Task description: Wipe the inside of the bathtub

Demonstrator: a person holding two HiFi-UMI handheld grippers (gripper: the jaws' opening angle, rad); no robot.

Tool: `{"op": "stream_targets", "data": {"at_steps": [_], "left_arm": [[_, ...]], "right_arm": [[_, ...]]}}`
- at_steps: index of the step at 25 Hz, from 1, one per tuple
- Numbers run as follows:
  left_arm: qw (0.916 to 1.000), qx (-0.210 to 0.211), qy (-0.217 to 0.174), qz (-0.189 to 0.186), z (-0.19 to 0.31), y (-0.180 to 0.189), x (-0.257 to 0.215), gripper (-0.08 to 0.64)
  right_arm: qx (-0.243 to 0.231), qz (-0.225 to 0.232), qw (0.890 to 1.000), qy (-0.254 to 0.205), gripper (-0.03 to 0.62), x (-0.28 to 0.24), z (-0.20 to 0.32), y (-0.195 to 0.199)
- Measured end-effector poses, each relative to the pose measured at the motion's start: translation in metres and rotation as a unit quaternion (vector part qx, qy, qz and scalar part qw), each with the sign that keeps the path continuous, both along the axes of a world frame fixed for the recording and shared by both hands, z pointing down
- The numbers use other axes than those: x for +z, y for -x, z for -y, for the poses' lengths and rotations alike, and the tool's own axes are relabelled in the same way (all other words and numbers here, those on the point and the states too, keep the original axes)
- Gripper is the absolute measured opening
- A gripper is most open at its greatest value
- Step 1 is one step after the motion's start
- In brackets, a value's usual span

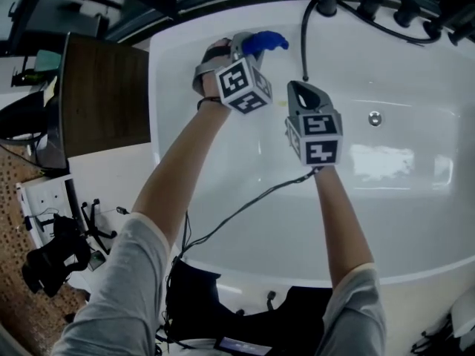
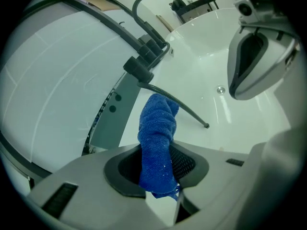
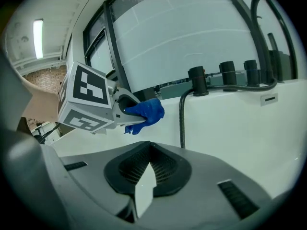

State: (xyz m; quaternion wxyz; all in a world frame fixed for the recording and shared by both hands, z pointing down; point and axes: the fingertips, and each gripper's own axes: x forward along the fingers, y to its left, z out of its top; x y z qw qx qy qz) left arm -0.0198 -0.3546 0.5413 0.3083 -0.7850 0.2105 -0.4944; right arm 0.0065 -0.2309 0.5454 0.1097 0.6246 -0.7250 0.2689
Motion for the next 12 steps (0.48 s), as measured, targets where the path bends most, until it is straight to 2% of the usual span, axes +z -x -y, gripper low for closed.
{"op": "stream_targets", "data": {"at_steps": [8,12], "left_arm": [[0.9992,0.008,-0.037,0.016,0.012,-0.011,0.016,0.128],[0.9988,0.003,-0.042,0.024,0.009,-0.013,0.022,0.126]], "right_arm": [[0.006,0.015,1.0,-0.008,0.009,0.026,0.014,-0.01],[0.01,0.021,1.0,-0.008,0.009,0.036,0.011,-0.015]]}}
